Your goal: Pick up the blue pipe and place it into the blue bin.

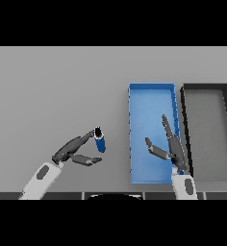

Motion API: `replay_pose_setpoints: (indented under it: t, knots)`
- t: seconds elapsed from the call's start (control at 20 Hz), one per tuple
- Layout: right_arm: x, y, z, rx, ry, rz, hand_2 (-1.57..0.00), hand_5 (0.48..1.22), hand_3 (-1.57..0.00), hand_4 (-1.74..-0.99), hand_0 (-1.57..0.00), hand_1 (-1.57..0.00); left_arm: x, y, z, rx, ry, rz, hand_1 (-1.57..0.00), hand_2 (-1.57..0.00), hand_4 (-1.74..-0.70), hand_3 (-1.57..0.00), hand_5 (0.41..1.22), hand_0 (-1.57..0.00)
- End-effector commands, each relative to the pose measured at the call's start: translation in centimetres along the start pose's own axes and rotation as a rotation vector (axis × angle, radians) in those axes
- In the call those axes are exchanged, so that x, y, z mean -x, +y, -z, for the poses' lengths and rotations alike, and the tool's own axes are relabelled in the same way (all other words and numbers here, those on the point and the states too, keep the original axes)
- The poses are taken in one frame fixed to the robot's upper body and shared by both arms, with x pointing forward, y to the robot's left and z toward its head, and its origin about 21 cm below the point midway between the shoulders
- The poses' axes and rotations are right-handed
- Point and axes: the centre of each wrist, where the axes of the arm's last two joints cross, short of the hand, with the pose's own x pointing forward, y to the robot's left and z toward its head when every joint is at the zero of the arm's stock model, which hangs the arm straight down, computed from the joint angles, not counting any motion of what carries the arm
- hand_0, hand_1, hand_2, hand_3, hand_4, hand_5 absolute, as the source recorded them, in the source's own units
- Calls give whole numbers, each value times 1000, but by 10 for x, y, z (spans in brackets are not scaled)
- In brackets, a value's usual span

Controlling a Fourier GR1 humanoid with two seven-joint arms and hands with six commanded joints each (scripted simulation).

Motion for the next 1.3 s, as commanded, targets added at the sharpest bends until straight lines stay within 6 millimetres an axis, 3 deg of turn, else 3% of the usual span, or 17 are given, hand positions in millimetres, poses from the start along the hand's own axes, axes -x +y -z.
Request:
replay_pose_setpoints:
  t: [0.0, 0.25, 0.45, 0.55, 0.6, 0.65, 0.75, 0.85, 1.0, 1.25]
  knots:
    - [-2, 2, -1, 3, 1, -4, 1, 612, 1, -1218, 1, 1, 1, -1, 8, 0, -2, -7, 1, 1, -1189, 1, 469, 1]
    - [0, 0, 0, 5, 18, -9, 1, 605, 1, -1201, 1, 1, 5, -10, 27, 32, -16, 30, 1, 1, -1131, 1, 462, 1]
    - [-1, -1, 2, 5, 32, 9, 1, 606, 1, -1206, 1, 1, 1, -21, 48, 45, -85, -53, 1, -1, -1215, 1, 533, 1]
    - [-1, -4, 0, 12, 26, -8, 1, 603, 1, -1196, 1, 1, 3, -19, 52, 26, -95, -76, -40, -110, -1267, -43, 585, 1]
    - [-2, -3, 0, 7, 23, -8, 1, 605, 1, -1196, 1, 1, 4, -20, 54, 20, -92, -86, -141, -224, -1292, -115, 617, -34]
    - [-3, -2, 0, 4, 19, 1, 1, 605, 1, -1198, 1, 1, 4, -25, 56, 18, -91, -93, -265, -357, -1317, -215, 651, -100]
    - [-2, -1, 0, 4, 26, 5, 1, 604, 1, -1196, 1, 1, 4, -30, 59, 15, -97, -145, -677, -733, -1416, -703, 856, -504]
    - [-3, -2, 2, 5, 27, 10, 1, 604, 1, -1195, 1, 1, 3, -37, 57, 32, -106, -126, -999, -1035, -1526, -1009, 988, -888]
    - [-1, -6, 1, 7, 26, 0, 1, 603, 1, -1195, 1, 1, 7, -42, 56, 47, -169, -105, -1278, -1296, -1626, -1225, 1101, -1221]
    - [-2, -1, 0, 3, 31, 6, 1, 603, 1, -1189, 1, 1, -8, -44, 61, -3, -232, -109, -1475, -1481, -1702, -1406, 1182, -1456]
